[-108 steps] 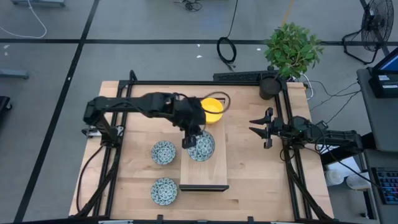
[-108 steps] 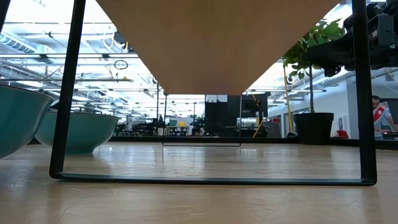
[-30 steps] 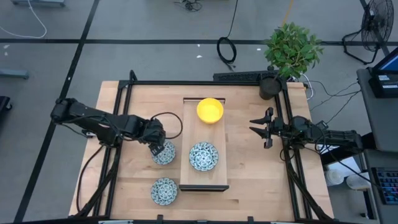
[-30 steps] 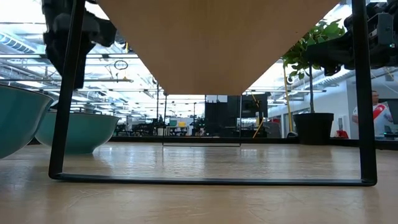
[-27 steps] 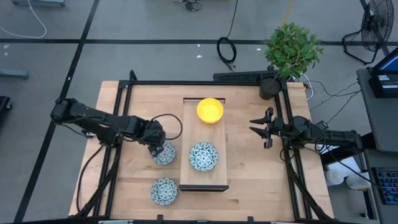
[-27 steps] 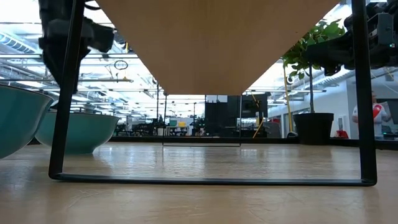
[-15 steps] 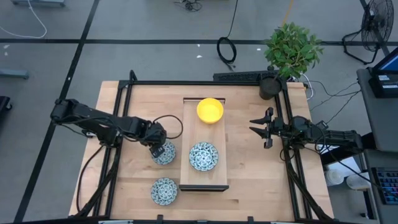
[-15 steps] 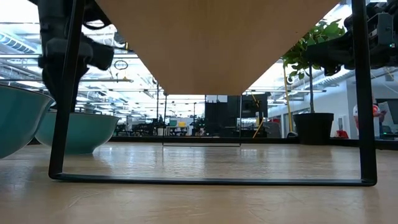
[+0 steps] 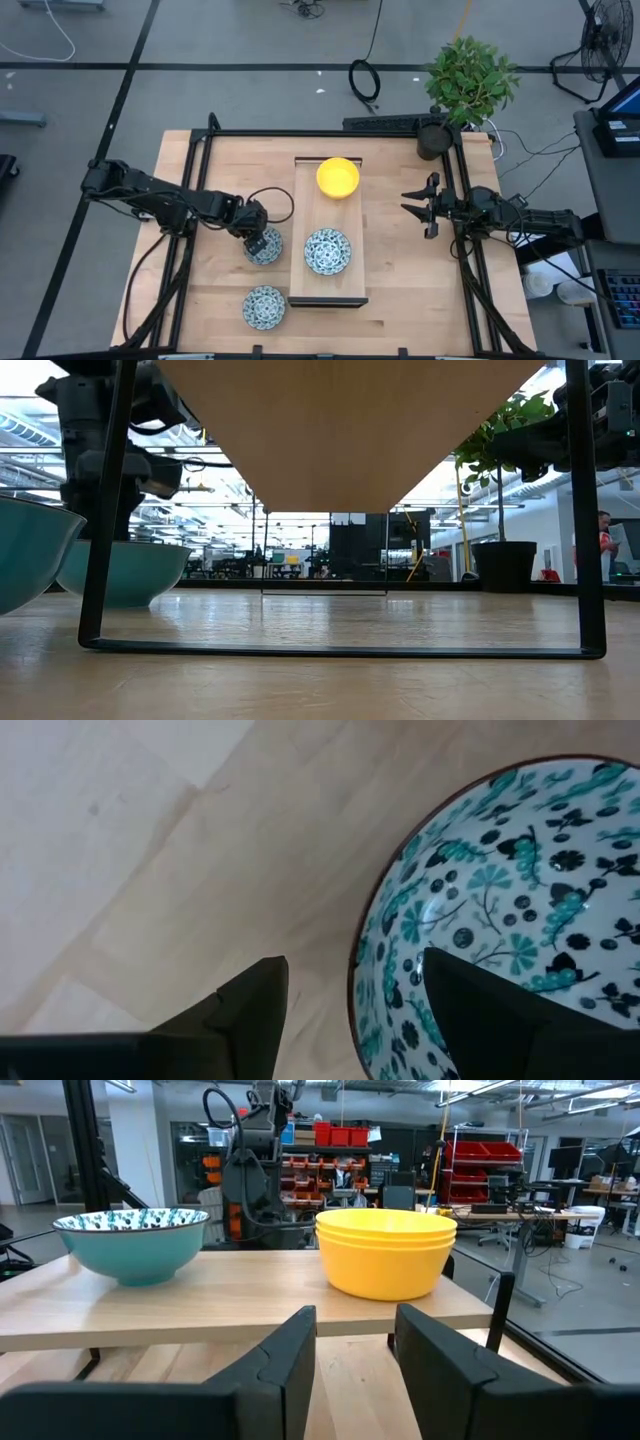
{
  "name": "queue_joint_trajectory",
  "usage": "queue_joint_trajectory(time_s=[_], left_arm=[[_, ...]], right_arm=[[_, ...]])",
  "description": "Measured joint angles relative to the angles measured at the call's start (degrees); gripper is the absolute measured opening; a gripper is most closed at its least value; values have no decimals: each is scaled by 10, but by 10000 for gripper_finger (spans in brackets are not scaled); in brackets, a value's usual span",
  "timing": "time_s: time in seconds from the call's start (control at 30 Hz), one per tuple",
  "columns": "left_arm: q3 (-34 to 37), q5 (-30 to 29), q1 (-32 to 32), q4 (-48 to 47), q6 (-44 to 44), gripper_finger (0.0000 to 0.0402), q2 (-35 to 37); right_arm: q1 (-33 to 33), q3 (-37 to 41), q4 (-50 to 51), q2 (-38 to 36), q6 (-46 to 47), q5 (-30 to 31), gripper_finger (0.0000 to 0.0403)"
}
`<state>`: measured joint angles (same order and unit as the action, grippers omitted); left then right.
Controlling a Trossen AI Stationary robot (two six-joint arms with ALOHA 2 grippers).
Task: Pick & Place Mini bowls
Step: Stack the bottom blue patterned bowl on top of the blue patterned bowl on the shelf
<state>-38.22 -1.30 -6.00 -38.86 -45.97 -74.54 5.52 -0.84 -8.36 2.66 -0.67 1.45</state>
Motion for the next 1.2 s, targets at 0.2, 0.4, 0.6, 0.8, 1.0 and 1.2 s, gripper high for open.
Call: queue_joint_trajectory(time_s=[0.2, 0.4, 0.6, 0.8, 1.0, 1.2], left_arm=[[17, -2, 0, 7, -8, 237, -1], [21, -3, 0, 19, -7, 237, -3], [21, -3, 0, 31, 7, 237, -3], [21, -17, 0, 31, 31, 237, -3], [21, -18, 0, 33, 62, 237, -3], [21, -18, 0, 41, 111, 237, -3]], right_arm=[[0, 0, 0, 0, 0, 0, 126], [0, 0, 0, 0, 0, 0, 126], [0, 0, 0, 0, 0, 0, 126], [0, 0, 0, 0, 0, 0, 126], [0, 0, 0, 0, 0, 0, 126], [0, 0, 0, 0, 0, 0, 126]])
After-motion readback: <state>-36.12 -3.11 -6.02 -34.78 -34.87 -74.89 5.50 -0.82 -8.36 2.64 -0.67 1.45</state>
